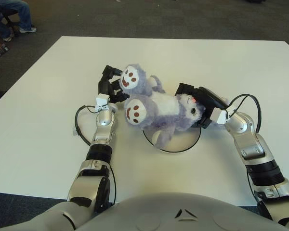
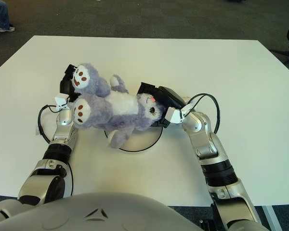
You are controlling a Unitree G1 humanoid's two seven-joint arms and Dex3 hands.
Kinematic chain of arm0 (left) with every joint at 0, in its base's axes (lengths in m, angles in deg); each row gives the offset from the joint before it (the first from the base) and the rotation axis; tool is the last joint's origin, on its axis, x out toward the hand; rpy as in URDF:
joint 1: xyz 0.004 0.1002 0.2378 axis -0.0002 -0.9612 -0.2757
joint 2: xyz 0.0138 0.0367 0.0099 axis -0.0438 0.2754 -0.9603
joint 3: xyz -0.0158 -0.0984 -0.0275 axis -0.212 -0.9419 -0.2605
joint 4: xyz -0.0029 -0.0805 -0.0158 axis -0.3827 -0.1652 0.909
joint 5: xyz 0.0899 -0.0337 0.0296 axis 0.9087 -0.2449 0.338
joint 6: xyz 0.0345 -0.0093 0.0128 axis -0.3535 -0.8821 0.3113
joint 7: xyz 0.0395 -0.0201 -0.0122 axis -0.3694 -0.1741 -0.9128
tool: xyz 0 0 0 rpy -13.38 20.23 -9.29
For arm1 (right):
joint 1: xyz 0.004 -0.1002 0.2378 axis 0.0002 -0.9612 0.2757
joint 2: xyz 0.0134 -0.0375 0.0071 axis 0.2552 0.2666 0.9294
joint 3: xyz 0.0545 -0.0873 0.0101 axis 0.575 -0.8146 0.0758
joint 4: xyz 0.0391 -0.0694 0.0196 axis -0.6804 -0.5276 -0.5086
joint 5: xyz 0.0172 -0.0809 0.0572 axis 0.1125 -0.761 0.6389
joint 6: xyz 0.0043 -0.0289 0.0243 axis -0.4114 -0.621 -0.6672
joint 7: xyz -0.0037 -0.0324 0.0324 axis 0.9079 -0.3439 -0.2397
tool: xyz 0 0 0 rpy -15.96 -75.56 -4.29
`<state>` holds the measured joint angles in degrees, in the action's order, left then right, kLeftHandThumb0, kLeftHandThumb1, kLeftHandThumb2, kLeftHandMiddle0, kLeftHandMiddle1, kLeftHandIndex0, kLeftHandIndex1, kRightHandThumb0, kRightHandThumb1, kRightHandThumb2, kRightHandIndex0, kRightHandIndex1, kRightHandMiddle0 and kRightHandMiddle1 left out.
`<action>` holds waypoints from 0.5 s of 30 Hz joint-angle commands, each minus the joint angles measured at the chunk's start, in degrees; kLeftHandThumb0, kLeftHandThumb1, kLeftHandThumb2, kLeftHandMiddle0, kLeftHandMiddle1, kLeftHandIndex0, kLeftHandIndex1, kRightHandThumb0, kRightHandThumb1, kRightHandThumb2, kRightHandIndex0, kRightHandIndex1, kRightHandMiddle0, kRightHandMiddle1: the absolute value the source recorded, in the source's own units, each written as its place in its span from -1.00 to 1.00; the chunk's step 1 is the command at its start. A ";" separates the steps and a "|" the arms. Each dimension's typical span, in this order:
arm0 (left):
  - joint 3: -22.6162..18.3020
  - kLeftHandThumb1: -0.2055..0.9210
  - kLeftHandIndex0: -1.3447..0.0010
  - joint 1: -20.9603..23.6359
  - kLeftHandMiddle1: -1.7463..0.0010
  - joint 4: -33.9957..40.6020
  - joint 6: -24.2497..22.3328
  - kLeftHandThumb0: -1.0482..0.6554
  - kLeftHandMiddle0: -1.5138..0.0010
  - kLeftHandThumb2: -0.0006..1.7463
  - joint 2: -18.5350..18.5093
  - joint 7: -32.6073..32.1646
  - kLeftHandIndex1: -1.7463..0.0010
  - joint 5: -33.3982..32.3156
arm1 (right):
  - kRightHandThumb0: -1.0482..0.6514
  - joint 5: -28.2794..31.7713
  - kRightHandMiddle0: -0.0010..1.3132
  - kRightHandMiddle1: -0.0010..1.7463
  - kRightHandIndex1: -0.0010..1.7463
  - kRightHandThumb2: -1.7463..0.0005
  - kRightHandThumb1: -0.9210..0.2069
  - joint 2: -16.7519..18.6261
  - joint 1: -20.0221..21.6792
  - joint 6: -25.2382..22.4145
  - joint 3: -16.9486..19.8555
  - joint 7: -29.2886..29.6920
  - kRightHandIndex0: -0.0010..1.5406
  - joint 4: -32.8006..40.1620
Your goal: Put the doll into the plate.
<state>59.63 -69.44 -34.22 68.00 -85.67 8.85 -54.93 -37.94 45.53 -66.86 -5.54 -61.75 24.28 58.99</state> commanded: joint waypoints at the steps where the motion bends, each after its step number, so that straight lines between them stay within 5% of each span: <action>1: 0.66 0.26 0.31 -5.99 -1.00 -3.44 -0.02 -0.26 -0.55 0.23 1.08 0.78 -1.00 0.30 | 0.23 -0.13 -0.37 0.92 0.99 -0.37 -0.08 -0.21 0.89 -2.05 0.88 0.12 -0.35 2.29; 3: 0.65 0.26 0.31 -6.00 -1.00 -3.43 -0.10 -0.26 -0.55 0.23 1.06 0.87 -1.00 0.25 | 0.23 0.02 -0.41 0.95 0.99 -0.31 -0.17 -0.34 0.83 -2.64 0.93 -0.05 -0.43 2.75; 7: 0.60 0.27 0.32 -5.99 -1.00 -3.44 -0.18 -0.26 -0.54 0.23 1.15 0.64 -1.00 0.34 | 0.64 0.50 -0.85 0.61 1.00 -0.37 -0.09 -0.66 0.77 -3.03 1.05 -0.27 -0.33 3.20; 14: 0.72 0.27 0.32 -6.00 -1.00 -3.41 0.08 -0.26 -0.54 0.23 1.15 0.63 -1.00 0.54 | 0.68 2.05 -0.99 0.22 0.96 -0.06 -0.42 -1.35 0.91 -1.14 1.64 -0.56 -0.46 2.29; 15: 0.76 0.27 0.32 -6.00 -1.00 -3.40 0.08 -0.26 -0.54 0.23 1.12 0.70 -1.00 0.54 | 0.51 2.34 -0.99 0.19 0.97 -0.05 -0.32 -1.38 0.93 -0.90 1.70 -0.62 -0.56 2.18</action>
<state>59.62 -69.54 -34.11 68.00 -85.70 9.22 -55.09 -37.17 44.74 -66.86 -7.84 -60.93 23.96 61.19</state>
